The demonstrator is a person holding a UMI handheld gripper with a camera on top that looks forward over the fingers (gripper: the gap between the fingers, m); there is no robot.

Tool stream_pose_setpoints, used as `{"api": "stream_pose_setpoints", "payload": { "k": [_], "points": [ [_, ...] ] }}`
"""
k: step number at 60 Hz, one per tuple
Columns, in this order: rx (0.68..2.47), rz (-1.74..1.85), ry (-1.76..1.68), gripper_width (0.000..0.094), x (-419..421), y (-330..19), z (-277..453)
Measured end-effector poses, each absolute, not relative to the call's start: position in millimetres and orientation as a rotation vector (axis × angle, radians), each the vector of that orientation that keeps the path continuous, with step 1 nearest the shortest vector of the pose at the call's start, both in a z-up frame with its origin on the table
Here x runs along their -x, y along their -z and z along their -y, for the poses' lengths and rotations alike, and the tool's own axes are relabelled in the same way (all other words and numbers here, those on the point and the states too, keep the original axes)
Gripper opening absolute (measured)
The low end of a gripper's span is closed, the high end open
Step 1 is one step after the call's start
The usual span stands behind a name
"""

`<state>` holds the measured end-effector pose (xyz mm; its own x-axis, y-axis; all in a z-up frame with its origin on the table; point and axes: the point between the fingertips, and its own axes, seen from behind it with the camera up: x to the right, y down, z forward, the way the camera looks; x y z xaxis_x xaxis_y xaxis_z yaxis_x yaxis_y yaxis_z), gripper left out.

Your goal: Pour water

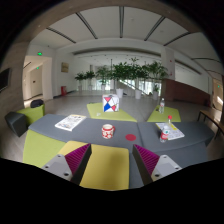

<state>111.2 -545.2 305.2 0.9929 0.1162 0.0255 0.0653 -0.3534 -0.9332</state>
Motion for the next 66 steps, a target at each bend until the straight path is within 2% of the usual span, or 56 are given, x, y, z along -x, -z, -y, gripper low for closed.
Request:
{"api": "stream_pose_setpoints", "payload": {
  "k": [1,8,18,27,29,30,39,42,43,44,56,66],
  "points": [
    [1.931,0.124,-0.053,0.0856,-100.0,-283.8,528.1],
    [1.957,0.088,-0.023,0.0855,-119.6,-266.7,522.5],
    [1.985,0.040,0.058,0.0849,-206.2,-195.4,455.0],
    [1.993,-0.017,0.185,0.0851,-309.3,-154.0,406.0],
    [1.985,-0.026,0.210,0.0851,-330.4,-148.4,392.1],
    [1.986,-0.026,0.219,0.0851,-351.0,-160.0,397.2],
    [1.941,-0.050,0.245,0.0850,-413.6,-143.8,321.9],
    [1.927,-0.060,0.232,0.0852,-427.0,-138.0,293.3],
    [1.916,-0.064,0.229,0.0853,-420.2,-122.9,271.1],
    [1.915,-0.064,0.227,0.0853,-435.2,-134.5,273.1],
    [1.890,-0.099,0.232,0.0836,-483.1,-101.1,158.6],
    [1.867,-0.142,0.231,0.0794,-515.7,-82.5,94.6]
  ]
}}
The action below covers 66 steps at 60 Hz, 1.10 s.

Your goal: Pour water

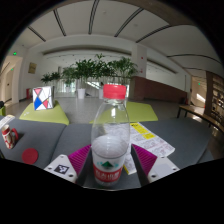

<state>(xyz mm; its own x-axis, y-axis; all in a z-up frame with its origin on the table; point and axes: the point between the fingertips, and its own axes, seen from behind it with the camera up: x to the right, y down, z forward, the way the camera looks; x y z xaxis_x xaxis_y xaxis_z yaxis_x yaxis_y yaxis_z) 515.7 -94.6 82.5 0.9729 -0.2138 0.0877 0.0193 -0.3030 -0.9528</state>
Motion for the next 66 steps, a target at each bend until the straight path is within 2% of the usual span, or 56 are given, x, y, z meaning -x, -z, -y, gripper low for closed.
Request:
{"api": "stream_pose_setpoints", "payload": {
  "k": [4,6,17,26,37,44,49,53,56,57,66],
  "points": [
    [1.859,-0.134,0.215,0.0557,-515.9,-80.4,83.0],
    [1.852,-0.129,0.215,0.0549,-517.1,-81.8,77.9],
    [1.843,-0.146,0.249,0.0334,-517.5,-87.5,82.6],
    [1.799,-0.100,0.421,0.0331,-520.5,-131.7,92.6],
    [1.618,0.135,0.785,0.0333,-474.1,-249.5,87.1],
    [1.402,0.391,1.062,0.0332,-408.1,-330.5,80.2],
    [1.241,0.584,1.226,0.0331,-344.6,-366.3,70.0],
    [1.137,0.728,1.329,0.0329,-294.4,-373.6,58.7],
    [1.064,0.832,1.393,0.0329,-270.3,-361.7,40.6],
    [1.039,0.869,1.423,0.0329,-252.5,-370.0,50.6],
    [0.808,1.176,1.595,0.0329,-177.5,-332.9,32.9]
  ]
}}
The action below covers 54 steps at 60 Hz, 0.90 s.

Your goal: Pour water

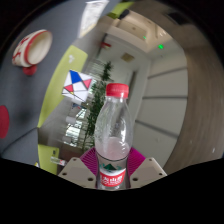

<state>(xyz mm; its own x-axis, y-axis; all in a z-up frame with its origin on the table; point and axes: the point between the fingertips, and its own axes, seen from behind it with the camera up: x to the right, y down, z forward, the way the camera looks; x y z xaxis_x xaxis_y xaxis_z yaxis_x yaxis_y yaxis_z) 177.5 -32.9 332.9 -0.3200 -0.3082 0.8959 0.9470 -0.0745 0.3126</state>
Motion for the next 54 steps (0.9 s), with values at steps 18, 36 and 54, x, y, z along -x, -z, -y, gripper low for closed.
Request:
{"api": "stream_pose_setpoints", "payload": {
  "k": [18,36,54],
  "points": [
    [0.520,1.585,1.765,0.0329,-105.2,-225.9,14.1],
    [0.633,1.465,1.608,0.0332,-100.8,-249.6,23.8],
    [1.440,0.614,0.646,0.0330,-155.4,-312.9,48.6]
  ]
}}
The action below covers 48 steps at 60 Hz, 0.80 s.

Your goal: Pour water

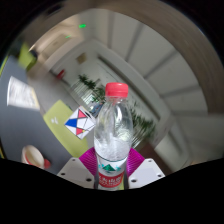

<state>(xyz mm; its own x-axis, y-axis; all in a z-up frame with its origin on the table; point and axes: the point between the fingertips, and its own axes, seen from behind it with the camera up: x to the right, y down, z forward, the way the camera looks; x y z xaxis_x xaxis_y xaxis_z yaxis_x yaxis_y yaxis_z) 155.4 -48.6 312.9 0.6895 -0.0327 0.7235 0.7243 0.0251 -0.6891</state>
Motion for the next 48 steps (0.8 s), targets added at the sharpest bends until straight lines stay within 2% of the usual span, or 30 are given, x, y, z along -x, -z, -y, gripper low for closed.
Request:
{"api": "stream_pose_setpoints", "payload": {
  "k": [3,6,11,19,29,36,41,48],
  "points": [
    [1.524,0.476,0.486,0.0331,-145.9,-288.7,54.7],
    [1.612,0.376,0.311,0.0333,-164.2,-282.7,51.4],
    [1.731,0.281,0.161,0.0332,-170.3,-231.8,52.8],
    [1.836,0.238,0.069,0.0330,-178.3,-163.6,51.2],
    [1.889,0.226,0.048,0.0330,-184.5,-106.1,47.4],
    [1.937,0.189,0.035,0.0345,-191.5,-72.2,48.5],
    [1.894,0.143,0.013,0.0390,-195.3,-76.2,51.0],
    [1.890,0.124,0.004,0.0533,-196.5,-73.5,56.3]
  ]
}}
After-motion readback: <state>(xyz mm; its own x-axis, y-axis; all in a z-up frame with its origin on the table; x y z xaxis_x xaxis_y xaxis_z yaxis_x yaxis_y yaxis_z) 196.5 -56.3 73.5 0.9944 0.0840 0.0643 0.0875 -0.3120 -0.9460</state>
